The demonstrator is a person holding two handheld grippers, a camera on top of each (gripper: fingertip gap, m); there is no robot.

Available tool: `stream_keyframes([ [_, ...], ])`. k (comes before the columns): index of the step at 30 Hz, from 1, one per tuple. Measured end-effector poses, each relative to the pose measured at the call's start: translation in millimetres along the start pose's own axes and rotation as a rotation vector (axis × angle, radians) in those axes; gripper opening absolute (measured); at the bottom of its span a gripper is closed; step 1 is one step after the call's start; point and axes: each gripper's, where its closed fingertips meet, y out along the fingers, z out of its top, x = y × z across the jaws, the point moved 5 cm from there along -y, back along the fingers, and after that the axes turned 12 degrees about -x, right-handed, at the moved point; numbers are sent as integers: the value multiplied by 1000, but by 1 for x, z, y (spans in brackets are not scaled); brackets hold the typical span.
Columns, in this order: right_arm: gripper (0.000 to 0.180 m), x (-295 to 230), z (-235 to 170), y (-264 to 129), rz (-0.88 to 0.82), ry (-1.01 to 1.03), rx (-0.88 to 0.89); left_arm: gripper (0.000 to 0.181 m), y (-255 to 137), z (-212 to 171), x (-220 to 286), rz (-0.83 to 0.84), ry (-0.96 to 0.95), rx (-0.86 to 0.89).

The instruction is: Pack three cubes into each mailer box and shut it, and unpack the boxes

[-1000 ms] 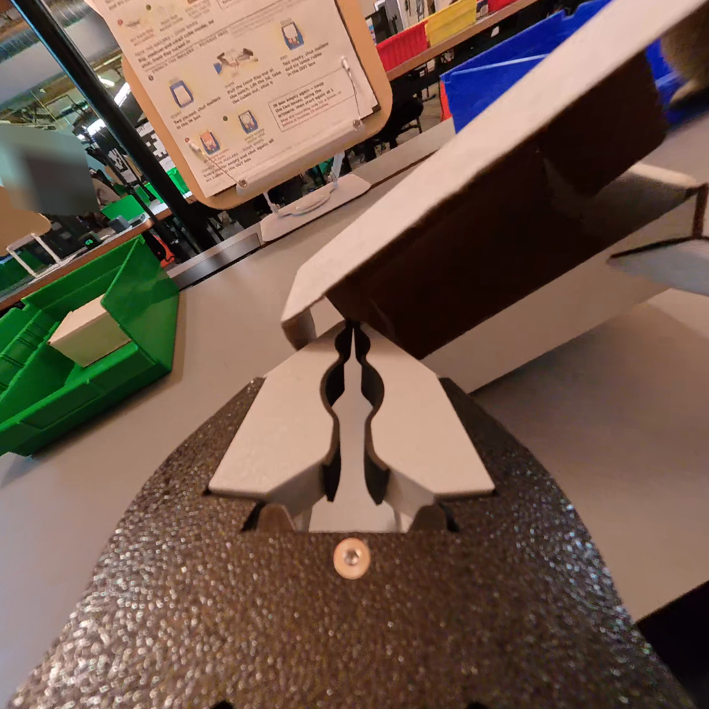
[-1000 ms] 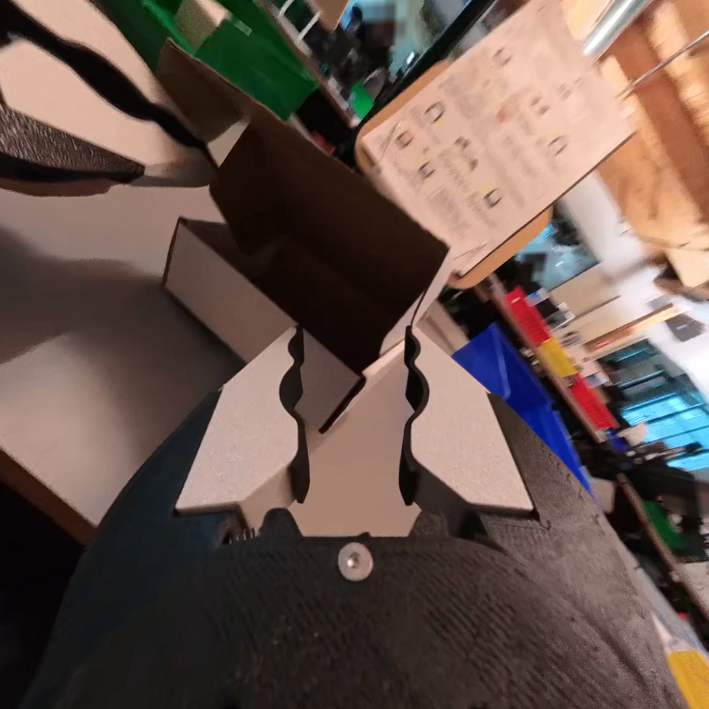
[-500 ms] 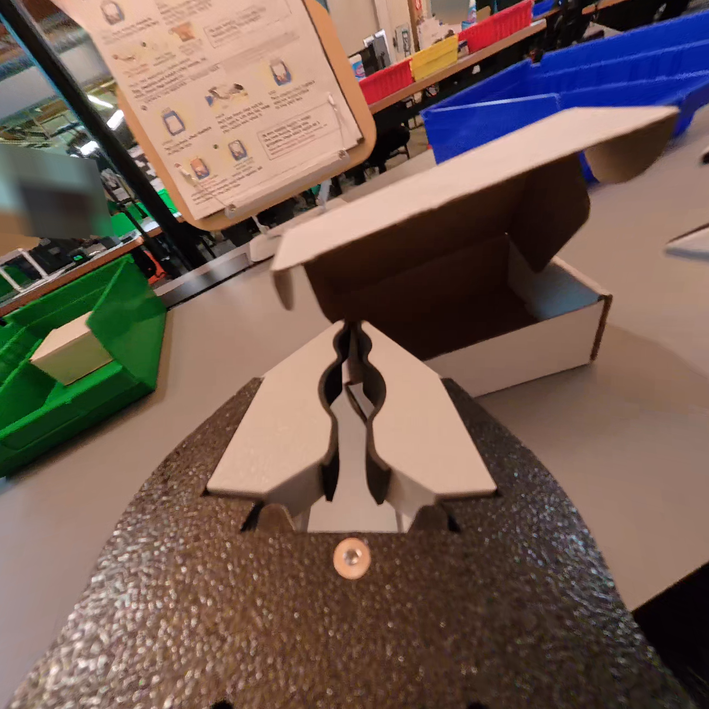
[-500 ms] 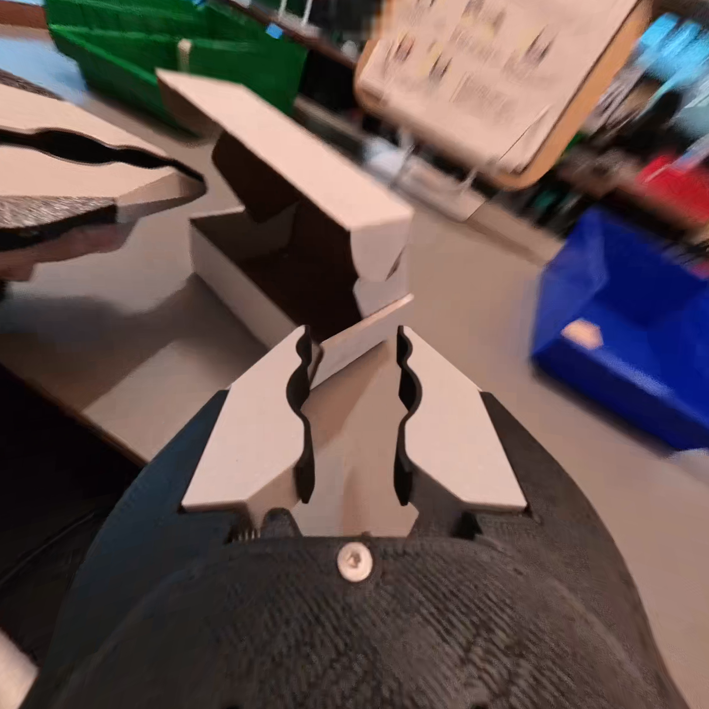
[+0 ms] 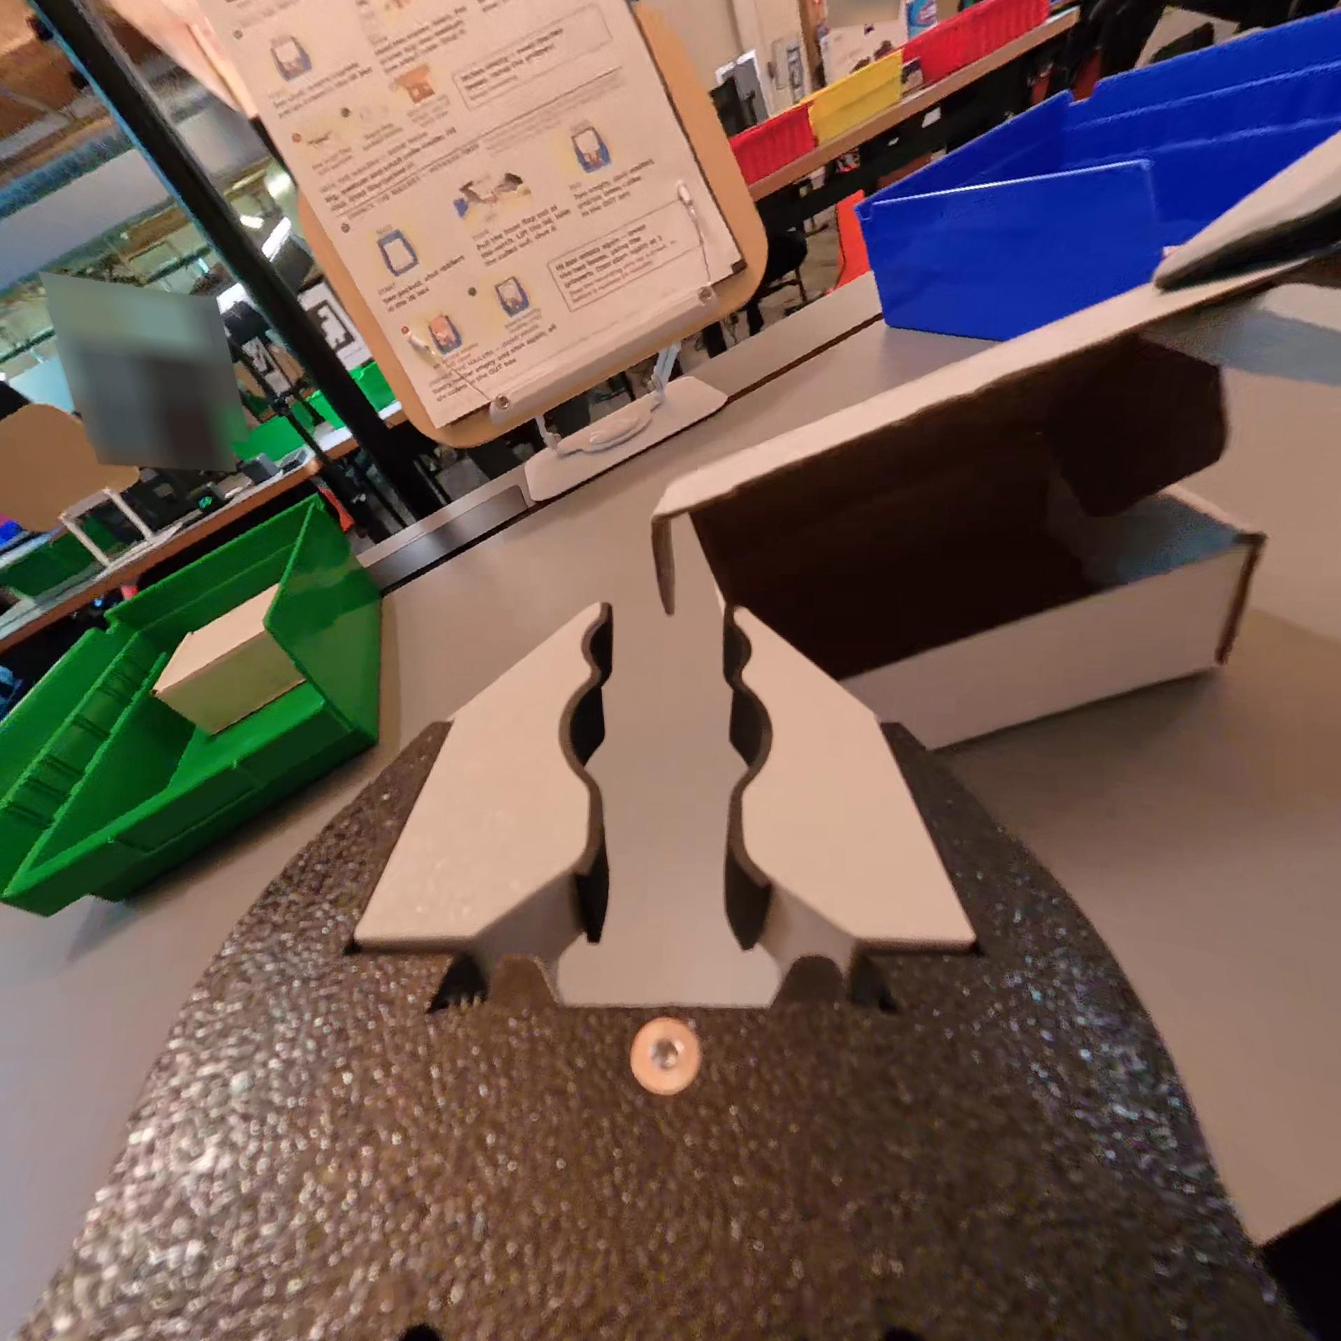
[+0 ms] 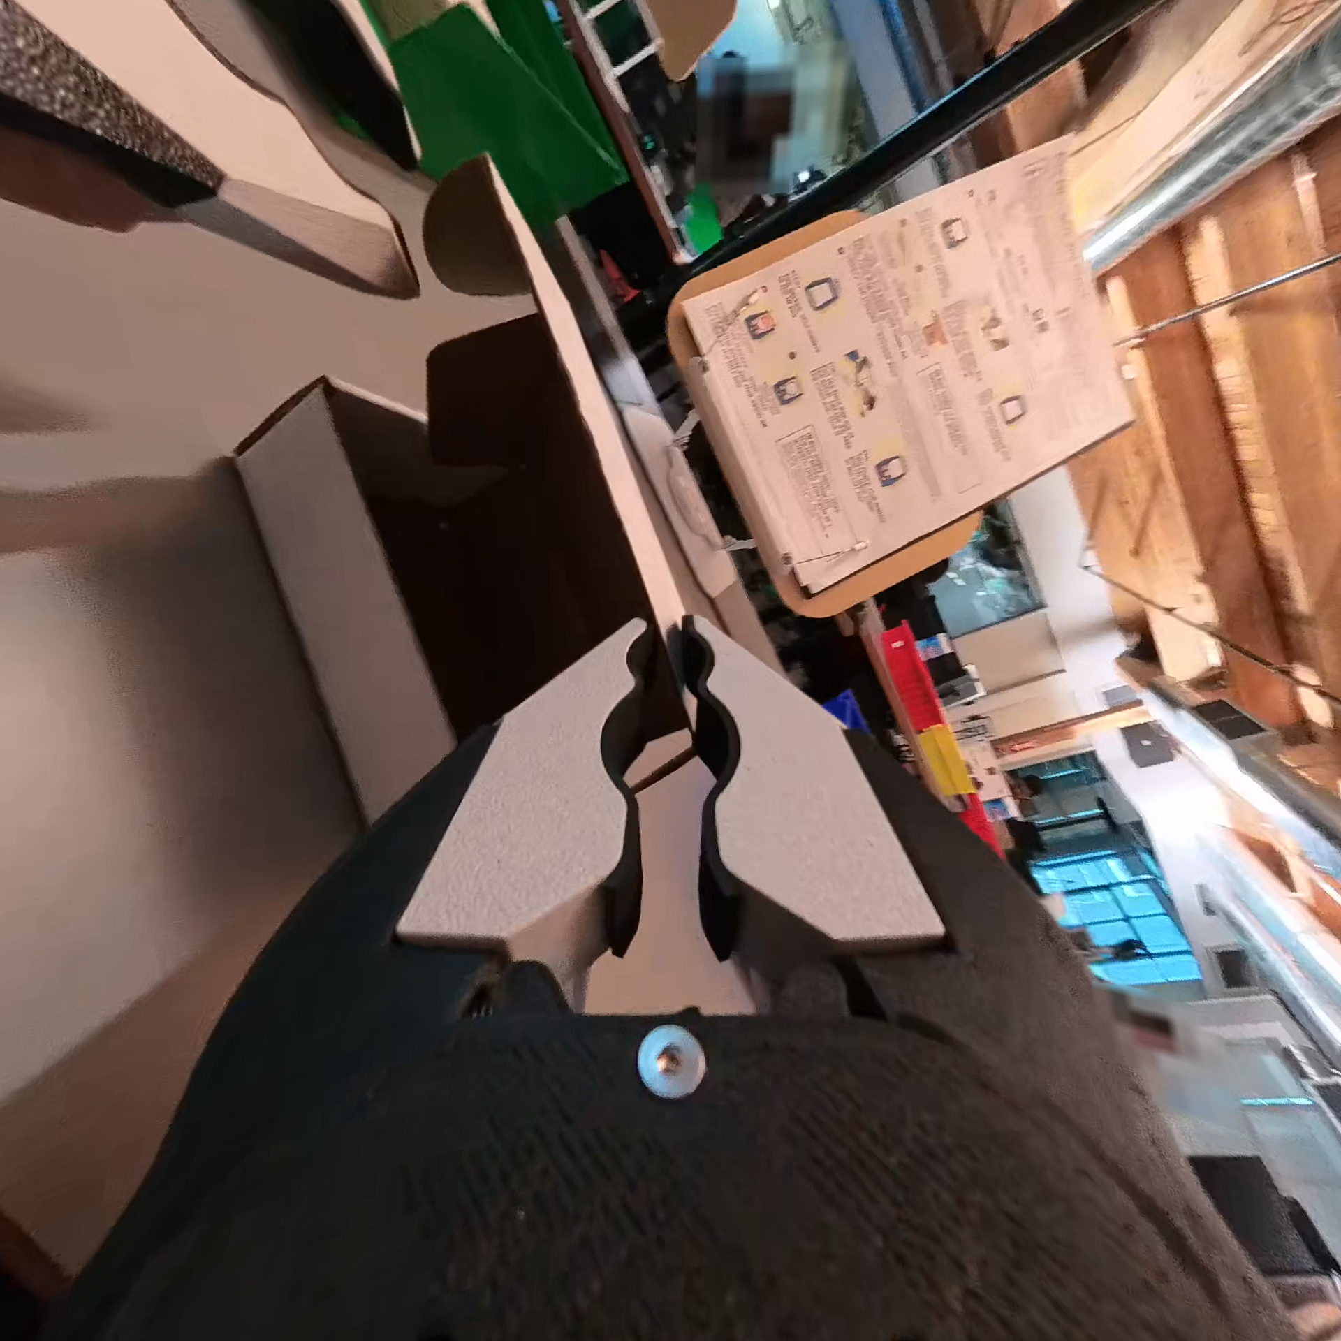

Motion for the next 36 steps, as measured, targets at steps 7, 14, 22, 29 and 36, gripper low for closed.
stream_keyframes([
  [7, 1, -23, -19, 4, 223, -74, 1, 23, 1, -22, 17, -57, 85, -70],
  [14, 3, -37, -38, 15, 286, -108, 13, 7, 9, -29, 28, -92, 155, -116],
  [22, 14, -31, -52, 24, 310, 43, 28, 0, 25, -29, 33, -100, 157, -172],
  [29, 23, -29, -84, 18, 223, 311, -214, 1, 26, -23, 38, -155, 53, -248],
  [36, 9, -29, -81, 15, 267, 428, -223, 1, 30, -21, 38, -177, 64, -293],
])
